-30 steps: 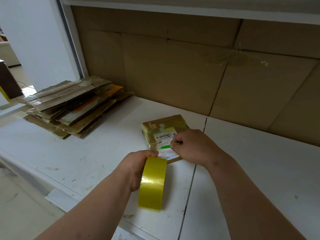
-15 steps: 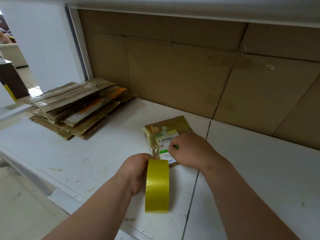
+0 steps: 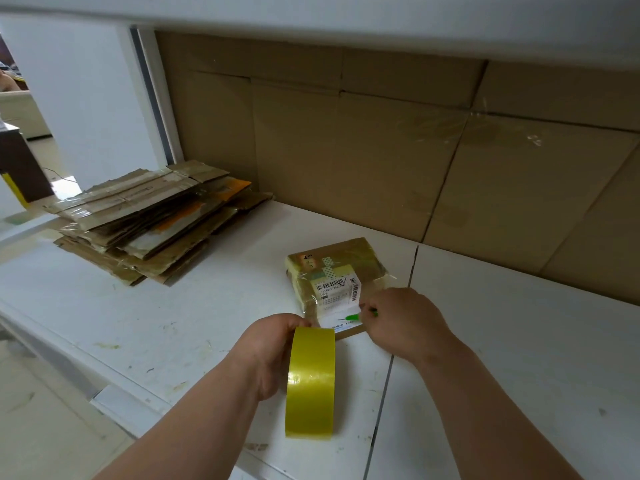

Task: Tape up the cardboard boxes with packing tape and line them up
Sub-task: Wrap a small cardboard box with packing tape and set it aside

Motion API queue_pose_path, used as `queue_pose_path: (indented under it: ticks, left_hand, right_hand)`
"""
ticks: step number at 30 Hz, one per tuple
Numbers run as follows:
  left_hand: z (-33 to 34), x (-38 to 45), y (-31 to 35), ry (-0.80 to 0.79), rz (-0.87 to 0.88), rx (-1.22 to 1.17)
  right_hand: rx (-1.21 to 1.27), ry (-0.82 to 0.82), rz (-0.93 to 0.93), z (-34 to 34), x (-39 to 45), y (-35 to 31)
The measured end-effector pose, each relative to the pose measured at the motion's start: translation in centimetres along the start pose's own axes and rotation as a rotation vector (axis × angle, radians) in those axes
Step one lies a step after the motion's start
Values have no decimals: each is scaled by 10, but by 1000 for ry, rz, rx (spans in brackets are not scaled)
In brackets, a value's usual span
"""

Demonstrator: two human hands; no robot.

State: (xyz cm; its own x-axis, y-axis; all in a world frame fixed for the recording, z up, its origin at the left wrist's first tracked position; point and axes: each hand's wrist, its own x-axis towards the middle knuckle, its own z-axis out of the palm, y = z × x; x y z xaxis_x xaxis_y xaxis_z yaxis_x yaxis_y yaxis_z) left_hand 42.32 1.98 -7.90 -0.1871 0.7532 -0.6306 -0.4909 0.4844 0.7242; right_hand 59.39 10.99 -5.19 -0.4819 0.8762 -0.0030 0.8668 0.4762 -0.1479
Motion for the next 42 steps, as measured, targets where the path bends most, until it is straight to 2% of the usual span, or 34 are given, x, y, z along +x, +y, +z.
queue_pose_path:
  ticks: [5, 10, 12, 14, 16, 18, 21, 26, 30, 34, 36, 38, 40, 42]
  left_hand:
    - [0, 1, 1, -51, 13, 8]
    - [1, -4, 2, -119, 23, 33]
    - [2, -5, 2, -126, 21, 45]
    - [2, -5, 3, -124, 19, 45]
    - [1, -5, 3, -119, 20, 58]
    - [2, -8, 3, -122, 21, 90]
    - [1, -8, 3, -83, 20, 135]
    - [-3, -7, 6, -37, 44, 193]
    - [-5, -1, 10, 141, 185, 453]
    - [-16, 11, 9, 407, 528, 875]
    - [-17, 17, 14, 406, 784, 928]
    - [-16, 27, 22, 328, 917, 1001]
    - [-15, 36, 28, 243, 922, 1107]
    - [-16, 41, 32, 211, 843, 1188]
  right_hand:
    - [22, -36, 90, 16, -24, 19]
    - [-70, -55, 164, 26, -35, 18]
    - [74, 6, 198, 26, -30, 10]
    - [369, 26, 211, 26, -22, -3]
    - [725, -46, 206, 25, -17, -22]
    - [951, -140, 236, 23, -12, -40]
    - [1073, -193, 315, 25, -5, -52]
    - [1168, -144, 338, 29, 0, -52]
    - [1205, -131, 312, 31, 2, -52]
    - [1199, -115, 268, 35, 2, -47]
    - [1207, -112, 249, 36, 1, -43]
    - [1222, -112, 240, 36, -1, -42]
    - [1234, -124, 229, 36, -2, -41]
    - [1204, -132, 220, 36, -2, -40]
